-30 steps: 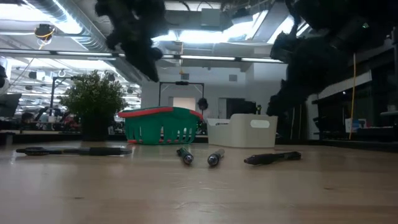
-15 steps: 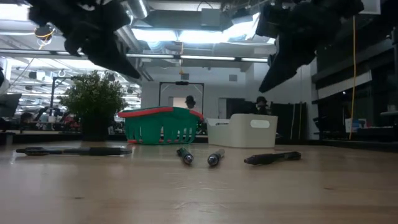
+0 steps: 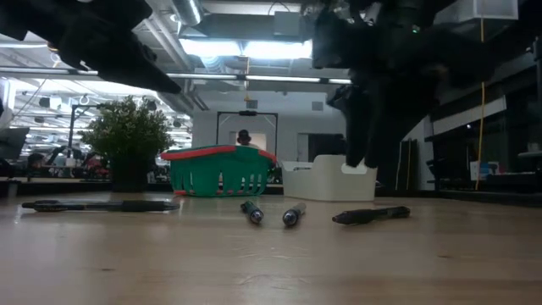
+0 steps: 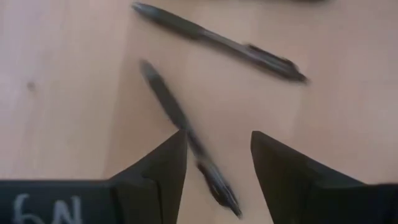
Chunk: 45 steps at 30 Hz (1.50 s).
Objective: Sort pens & pencils
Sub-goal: Put the black pen into the white bin
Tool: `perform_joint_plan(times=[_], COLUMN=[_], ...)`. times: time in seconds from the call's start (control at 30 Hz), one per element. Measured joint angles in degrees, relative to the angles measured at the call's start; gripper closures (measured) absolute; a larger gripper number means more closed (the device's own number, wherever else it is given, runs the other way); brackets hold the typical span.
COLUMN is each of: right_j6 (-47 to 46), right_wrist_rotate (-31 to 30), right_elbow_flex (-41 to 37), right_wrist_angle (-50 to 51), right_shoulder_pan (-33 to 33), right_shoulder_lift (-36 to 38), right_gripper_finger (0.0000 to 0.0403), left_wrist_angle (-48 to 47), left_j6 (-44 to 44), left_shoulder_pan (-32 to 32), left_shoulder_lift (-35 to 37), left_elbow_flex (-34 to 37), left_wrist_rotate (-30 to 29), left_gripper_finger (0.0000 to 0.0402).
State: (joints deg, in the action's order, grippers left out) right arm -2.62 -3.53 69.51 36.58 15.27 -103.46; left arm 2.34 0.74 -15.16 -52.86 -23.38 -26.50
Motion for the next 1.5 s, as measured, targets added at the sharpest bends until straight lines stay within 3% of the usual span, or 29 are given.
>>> perform_joint_plan(times=[0.23,0.8,0.97,1.13,1.5], right_j6=[0.4,-1.4,-3.6,-8.1,-2.2], right_wrist_rotate=[2.6,4.3,3.8,4.6,7.2], right_elbow_flex=[5.4,3.7,3.7,3.6,6.2], right_wrist_angle=[3.6,4.7,4.0,3.9,6.5], right_shoulder_pan=[1.1,2.5,2.2,0.4,-2.1], right_shoulder_lift=[-7.3,-11.9,-12.5,-12.5,-12.9], right_gripper_finger=[0.0223,0.0225,0.0265,0.0369,0.0374], left_wrist_angle=[-0.4,0.3,0.4,0.3,-1.1], left_j6=[-0.4,-0.6,-0.7,-0.7,-0.4], left_shoulder_pan=[-2.4,-5.8,-5.8,-5.8,-5.8], left_shoulder_lift=[0.0,0.0,0.0,0.0,0.0], left_elbow_flex=[0.0,0.0,0.0,0.0,0.0], left_wrist_rotate=[-5.8,-6.1,-6.0,-5.9,-5.8], left_gripper_finger=[0.04,0.0399,0.039,0.0388,0.0388])
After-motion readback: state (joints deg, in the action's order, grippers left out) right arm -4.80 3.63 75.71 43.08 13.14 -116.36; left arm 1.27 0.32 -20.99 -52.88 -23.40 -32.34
